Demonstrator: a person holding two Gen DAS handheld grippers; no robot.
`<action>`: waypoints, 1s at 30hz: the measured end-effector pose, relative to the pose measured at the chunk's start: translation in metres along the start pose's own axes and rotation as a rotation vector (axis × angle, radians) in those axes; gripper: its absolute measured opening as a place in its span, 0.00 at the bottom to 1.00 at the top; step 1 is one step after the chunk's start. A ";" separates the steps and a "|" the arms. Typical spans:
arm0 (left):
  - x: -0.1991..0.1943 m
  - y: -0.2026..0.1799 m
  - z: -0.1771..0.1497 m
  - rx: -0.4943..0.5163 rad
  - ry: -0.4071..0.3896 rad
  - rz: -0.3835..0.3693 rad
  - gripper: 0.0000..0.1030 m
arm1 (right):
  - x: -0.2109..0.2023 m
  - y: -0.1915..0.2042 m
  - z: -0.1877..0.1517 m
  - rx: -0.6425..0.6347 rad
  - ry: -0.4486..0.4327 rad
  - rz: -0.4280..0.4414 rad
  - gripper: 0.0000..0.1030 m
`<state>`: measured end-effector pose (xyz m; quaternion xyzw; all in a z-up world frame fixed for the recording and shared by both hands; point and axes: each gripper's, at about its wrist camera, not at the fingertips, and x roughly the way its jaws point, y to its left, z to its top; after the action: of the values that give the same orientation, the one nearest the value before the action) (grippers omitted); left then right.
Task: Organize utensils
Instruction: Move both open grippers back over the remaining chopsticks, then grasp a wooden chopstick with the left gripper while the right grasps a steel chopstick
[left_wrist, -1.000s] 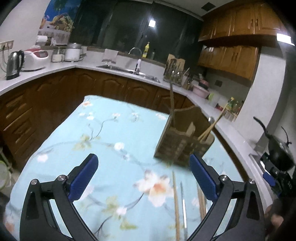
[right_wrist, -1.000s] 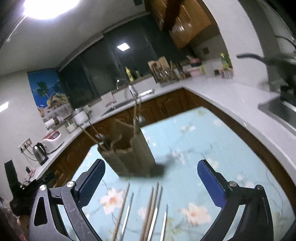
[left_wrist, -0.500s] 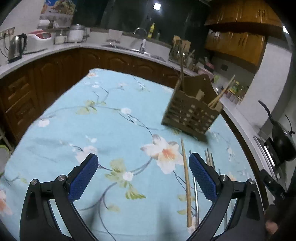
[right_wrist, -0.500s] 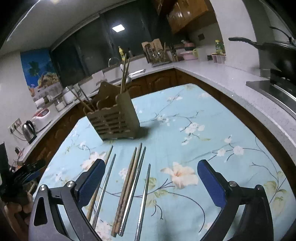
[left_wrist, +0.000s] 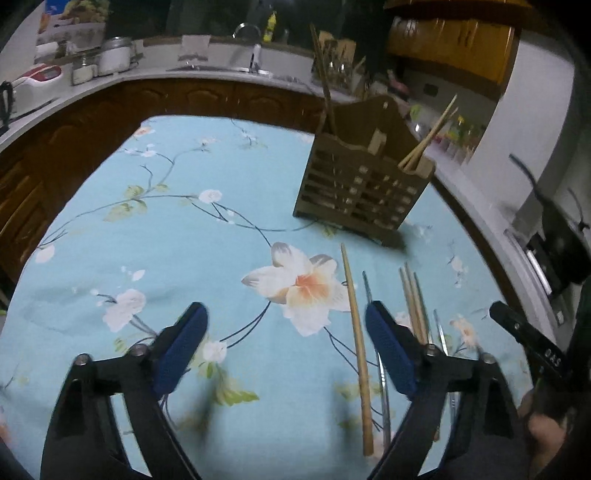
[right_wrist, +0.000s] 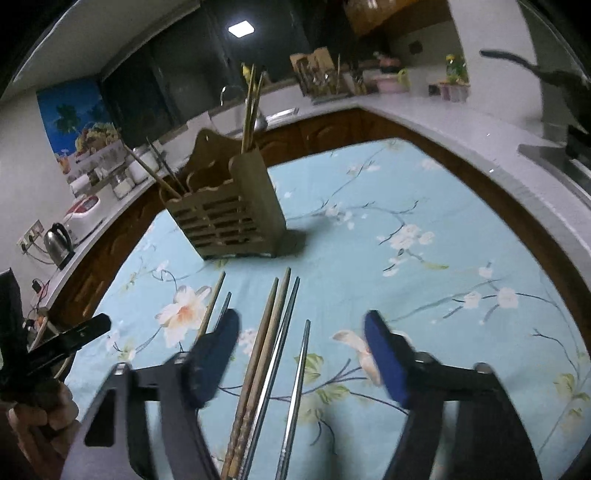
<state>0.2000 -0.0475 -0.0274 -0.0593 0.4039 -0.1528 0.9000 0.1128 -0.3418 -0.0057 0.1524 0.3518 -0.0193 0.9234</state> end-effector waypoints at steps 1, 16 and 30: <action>0.005 -0.001 0.002 0.001 0.014 -0.007 0.76 | 0.007 0.001 0.002 0.002 0.017 0.005 0.57; 0.091 -0.039 0.040 0.074 0.179 -0.075 0.51 | 0.078 0.007 0.012 -0.007 0.180 0.002 0.22; 0.135 -0.056 0.053 0.151 0.232 -0.065 0.28 | 0.106 0.009 0.019 -0.044 0.228 -0.034 0.14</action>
<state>0.3111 -0.1452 -0.0751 0.0137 0.4902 -0.2179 0.8439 0.2058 -0.3308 -0.0593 0.1270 0.4574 -0.0100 0.8801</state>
